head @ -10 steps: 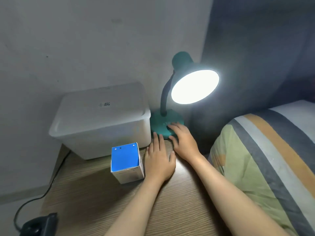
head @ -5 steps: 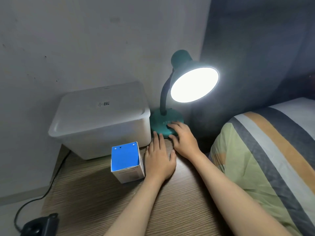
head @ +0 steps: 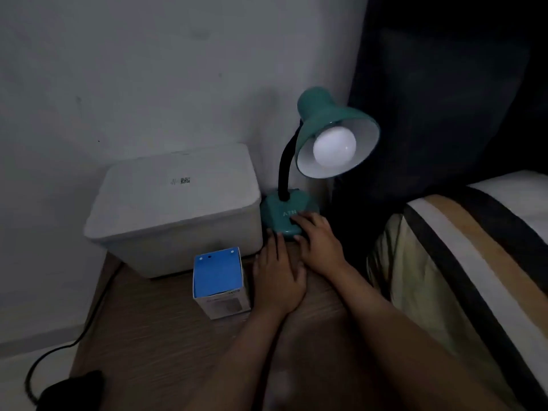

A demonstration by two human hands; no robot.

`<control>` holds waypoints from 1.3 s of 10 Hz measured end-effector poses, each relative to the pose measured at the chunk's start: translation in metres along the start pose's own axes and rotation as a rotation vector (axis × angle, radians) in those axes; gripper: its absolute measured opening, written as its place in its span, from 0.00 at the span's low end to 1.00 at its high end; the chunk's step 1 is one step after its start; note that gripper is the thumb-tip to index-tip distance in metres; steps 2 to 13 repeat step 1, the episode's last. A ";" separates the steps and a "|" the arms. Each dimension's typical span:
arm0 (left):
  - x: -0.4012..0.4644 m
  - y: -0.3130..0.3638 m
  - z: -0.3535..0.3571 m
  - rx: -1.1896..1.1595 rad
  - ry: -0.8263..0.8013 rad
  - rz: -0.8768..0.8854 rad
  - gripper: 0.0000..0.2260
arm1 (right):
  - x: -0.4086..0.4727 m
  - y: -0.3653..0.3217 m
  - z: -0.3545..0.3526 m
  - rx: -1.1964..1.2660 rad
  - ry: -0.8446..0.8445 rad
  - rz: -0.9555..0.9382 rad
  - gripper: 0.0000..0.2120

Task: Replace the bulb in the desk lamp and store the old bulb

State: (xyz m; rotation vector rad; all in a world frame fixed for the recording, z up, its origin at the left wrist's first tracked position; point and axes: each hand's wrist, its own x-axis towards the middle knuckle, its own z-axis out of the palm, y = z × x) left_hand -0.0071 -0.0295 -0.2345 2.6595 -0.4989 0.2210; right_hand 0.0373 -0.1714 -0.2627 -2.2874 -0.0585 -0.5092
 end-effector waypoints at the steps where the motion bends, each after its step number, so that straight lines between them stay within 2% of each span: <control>1: -0.001 0.001 0.000 0.010 0.047 0.002 0.31 | -0.001 -0.007 -0.006 0.002 0.000 -0.013 0.19; 13: -0.001 0.001 0.000 0.010 0.047 0.002 0.31 | -0.001 -0.007 -0.006 0.002 0.000 -0.013 0.19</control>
